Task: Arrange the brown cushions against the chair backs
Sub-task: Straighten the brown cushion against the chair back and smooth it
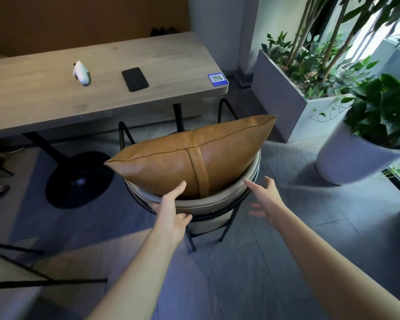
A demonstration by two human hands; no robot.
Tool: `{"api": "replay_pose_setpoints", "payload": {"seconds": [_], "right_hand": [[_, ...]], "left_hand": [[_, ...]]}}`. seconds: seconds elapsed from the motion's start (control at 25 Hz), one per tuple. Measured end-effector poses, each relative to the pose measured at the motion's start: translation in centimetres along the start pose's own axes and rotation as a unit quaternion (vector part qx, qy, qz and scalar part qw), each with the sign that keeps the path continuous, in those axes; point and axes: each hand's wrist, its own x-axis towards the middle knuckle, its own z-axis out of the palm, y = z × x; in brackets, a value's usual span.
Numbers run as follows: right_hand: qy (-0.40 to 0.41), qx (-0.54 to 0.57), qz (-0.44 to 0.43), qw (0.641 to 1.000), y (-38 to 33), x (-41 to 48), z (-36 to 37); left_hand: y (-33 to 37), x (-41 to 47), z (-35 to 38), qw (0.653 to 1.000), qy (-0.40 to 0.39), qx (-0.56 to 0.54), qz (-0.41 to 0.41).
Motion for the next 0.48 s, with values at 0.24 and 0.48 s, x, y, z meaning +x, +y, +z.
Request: {"api": "replay_pose_setpoints", "payload": {"seconds": [0.24, 0.48], "right_hand": [[-0.025, -0.071, -0.05, 0.996, -1.6, 3.0, 0.5], [-0.018, -0.103, -0.09, 0.99, -1.6, 3.8, 1.2]], "left_hand": [[0.8, 1.1, 1.1, 0.998, 0.022, -0.034, 0.039], [2.1, 1.0, 2.3, 0.996, 0.056, -0.047, 0.057]]}}
